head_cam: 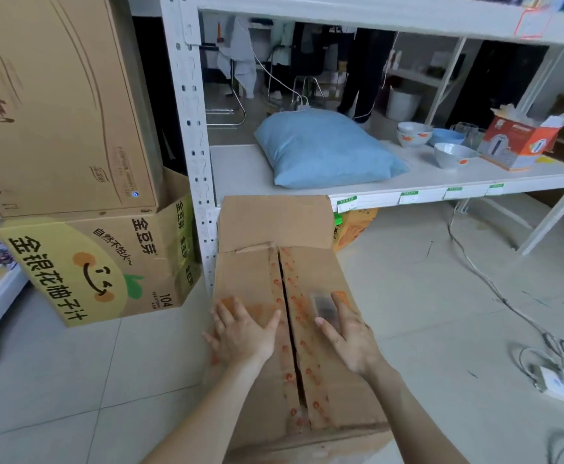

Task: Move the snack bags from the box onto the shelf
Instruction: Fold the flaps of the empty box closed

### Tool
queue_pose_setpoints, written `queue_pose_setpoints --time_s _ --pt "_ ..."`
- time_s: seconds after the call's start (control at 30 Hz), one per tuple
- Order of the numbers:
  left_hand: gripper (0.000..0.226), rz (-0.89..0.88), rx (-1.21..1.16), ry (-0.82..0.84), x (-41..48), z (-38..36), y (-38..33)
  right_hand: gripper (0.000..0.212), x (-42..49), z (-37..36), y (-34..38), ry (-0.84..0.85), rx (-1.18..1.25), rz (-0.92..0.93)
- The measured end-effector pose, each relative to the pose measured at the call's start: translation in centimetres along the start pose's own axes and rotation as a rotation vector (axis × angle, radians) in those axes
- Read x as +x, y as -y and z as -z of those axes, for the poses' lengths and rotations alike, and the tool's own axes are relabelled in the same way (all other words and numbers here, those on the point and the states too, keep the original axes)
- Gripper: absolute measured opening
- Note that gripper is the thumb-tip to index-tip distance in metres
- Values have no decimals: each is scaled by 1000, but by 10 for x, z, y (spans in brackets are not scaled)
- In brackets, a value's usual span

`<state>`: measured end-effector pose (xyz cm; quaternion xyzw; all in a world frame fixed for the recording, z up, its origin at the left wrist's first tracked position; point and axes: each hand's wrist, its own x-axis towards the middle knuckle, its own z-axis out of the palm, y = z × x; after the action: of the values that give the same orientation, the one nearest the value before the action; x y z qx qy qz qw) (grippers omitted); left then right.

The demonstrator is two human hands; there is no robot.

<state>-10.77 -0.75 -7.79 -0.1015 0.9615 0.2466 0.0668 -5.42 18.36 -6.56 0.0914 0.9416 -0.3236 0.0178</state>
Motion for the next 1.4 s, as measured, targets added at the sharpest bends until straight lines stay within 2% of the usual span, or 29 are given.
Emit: queue_pose_setpoints --time_s 0.1,0.27,0.43,0.63,0.9,1.03,1.2,1.27,1.4 --pt "106 48 -3 -66 35 14 -14 97 46 28 3 -32 -38 25" --pt "106 60 -58 -136 95 28 -34 77 127 62 10 -135 -79 71" --pt "109 13 -124 -179 154 31 -46 82 194 68 19 -149 -104 89" --pt "111 -4 -215 -202 194 37 -62 89 243 66 16 -171 -27 78" --pt "109 6 -351 -223 207 25 -63 87 258 60 6 -198 76 101" --pt "101 11 -401 -290 203 21 -58 81 251 58 1 -241 98 126" --pt "81 -26 -455 -371 188 19 -49 73 232 53 -2 -373 115 155" --pt "79 -22 -494 -392 181 18 -44 72 223 49 -5 -427 125 174" --pt "80 -8 -536 -436 167 13 -31 57 204 43 -14 -497 166 205"
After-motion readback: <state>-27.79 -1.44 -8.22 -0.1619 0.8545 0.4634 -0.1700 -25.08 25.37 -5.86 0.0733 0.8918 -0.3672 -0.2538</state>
